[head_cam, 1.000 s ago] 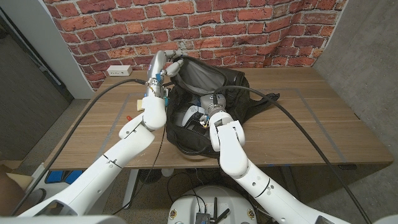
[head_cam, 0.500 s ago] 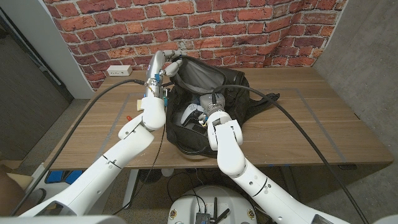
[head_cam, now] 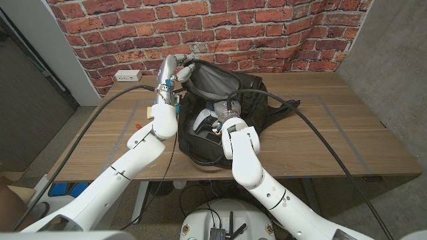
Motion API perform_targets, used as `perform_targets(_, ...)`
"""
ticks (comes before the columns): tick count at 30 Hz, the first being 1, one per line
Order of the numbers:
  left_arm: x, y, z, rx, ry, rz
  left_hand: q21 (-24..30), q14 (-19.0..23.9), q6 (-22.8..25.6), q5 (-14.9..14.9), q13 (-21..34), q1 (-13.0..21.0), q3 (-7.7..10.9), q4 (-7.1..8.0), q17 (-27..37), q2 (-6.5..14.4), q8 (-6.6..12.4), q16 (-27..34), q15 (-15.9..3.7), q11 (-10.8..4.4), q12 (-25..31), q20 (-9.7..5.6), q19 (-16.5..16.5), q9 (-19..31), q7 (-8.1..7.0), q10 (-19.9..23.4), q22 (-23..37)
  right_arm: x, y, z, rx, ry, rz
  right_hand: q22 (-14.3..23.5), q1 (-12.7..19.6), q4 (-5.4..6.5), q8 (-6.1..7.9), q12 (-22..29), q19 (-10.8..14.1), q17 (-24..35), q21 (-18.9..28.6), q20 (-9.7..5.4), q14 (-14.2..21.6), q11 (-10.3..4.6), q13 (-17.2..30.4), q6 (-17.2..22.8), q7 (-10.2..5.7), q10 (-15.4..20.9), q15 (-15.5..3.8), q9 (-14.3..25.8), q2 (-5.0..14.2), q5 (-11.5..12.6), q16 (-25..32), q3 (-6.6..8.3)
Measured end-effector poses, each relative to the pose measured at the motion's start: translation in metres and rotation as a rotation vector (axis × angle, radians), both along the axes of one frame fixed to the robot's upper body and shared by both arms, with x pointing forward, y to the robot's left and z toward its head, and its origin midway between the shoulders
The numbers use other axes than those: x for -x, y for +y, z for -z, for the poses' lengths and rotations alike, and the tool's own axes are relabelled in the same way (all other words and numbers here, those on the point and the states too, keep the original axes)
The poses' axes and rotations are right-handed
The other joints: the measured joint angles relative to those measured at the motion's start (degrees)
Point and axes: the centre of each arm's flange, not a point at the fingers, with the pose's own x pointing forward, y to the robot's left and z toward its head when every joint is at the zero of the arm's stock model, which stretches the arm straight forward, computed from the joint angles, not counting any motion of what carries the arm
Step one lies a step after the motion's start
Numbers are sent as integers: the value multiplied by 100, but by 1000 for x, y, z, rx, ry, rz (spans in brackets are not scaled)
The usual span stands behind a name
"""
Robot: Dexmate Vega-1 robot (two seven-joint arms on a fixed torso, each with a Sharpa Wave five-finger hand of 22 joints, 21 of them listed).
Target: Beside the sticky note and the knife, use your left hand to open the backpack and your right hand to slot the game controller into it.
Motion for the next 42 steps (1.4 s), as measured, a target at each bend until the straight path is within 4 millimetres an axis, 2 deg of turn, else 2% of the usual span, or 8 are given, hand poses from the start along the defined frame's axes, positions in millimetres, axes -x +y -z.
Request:
perform_targets(6, -2, 0, -1, -1, 3, 2, 0, 0, 0, 0, -1, 0, 0, 0, 0, 0, -2, 0, 0, 0, -4, 0, 0, 0, 0, -1, 0, 0, 1, -1, -2, 27, -5, 0, -97, -3, -241, 0, -161, -33, 0, 161, -317, 182, -71, -389, 56, -408, 31, -4, -97, -39, -106, -49)
perform_targets(9, -3, 0, -1, -2, 4, 2, 0, 0, 0, 0, -1, 1, 0, 0, 0, -1, -3, 0, 0, 1, -14, 13, 13, -1, 0, -1, 0, 0, 1, -1, -5, 38, -8, -1, -164, -4, -311, 0, -228, -39, 0, 227, -437, 217, -102, -508, 88, -564, 58, -4, -76, -92, -145, -93)
perform_targets(15, -5, 0, -2, -2, 4, 4, 0, 0, -1, 0, -2, 8, 0, 0, 0, -8, -4, 0, 0, 1, -16, 12, 13, -2, 0, -3, 0, 1, 2, -2, -13, 52, -19, -1, -264, 17, -416, 0, -331, -59, 0, 269, -593, 296, -150, -679, 138, -782, 168, -3, -112, -92, -172, -114)
perform_targets(21, -6, 1, -4, -3, 3, 5, 0, 0, 3, 0, -3, 8, 0, 0, 0, -8, -5, 0, 0, 6, 2, 21, 21, -3, 3, -15, 0, 5, 2, -5, -24, 54, -32, -1, -293, 31, -418, 0, -330, -86, 0, 269, -593, 296, -176, -717, 174, -782, 168, -3, -84, -92, -172, -129)
perform_targets(24, -7, 1, -4, -4, 3, 6, 0, 0, 13, 0, -3, 8, 0, -1, 1, -8, -15, 0, 0, 6, 4, 21, 21, -5, 13, -16, 0, 11, 1, -6, -35, 52, -44, -1, -323, 45, -418, 0, -330, -86, 0, 269, -618, 296, -176, -717, 175, -782, 146, -26, -112, -92, -172, -142)
perform_targets(30, -8, 0, -4, -5, 3, 9, 0, 0, 13, 0, 2, 8, 0, 0, 1, -8, -23, 0, 0, 6, 3, 21, 21, -4, 13, -16, 0, 22, -2, -6, -47, 52, -69, -1, -390, 65, -418, 26, -326, -85, 0, 265, -644, 296, -203, -717, 175, -782, 114, -30, -45, -92, -173, -162)
perform_targets(35, -8, -1, -4, -6, 4, 11, 0, 0, 13, 0, 2, 10, 2, 3, 1, -10, -23, 0, 0, 6, 3, 21, 21, 0, 13, -16, 0, 29, -5, -5, -53, 45, -88, -1, -390, 66, -418, 70, -225, -85, 47, 164, -592, 232, -255, -672, 174, -717, 42, -30, -45, -92, -173, -164)
perform_targets(42, -7, -1, -4, -7, 4, 13, 0, 0, 12, 0, 2, -15, 19, 19, 1, -29, -24, 0, 0, 6, 3, 21, 21, 0, 12, -17, 0, 40, -9, -2, -61, 33, -111, -2, -428, 66, -418, 114, -134, -112, 68, 73, -538, 149, -282, -541, 164, -634, 34, -29, -7, -92, -142, -164)
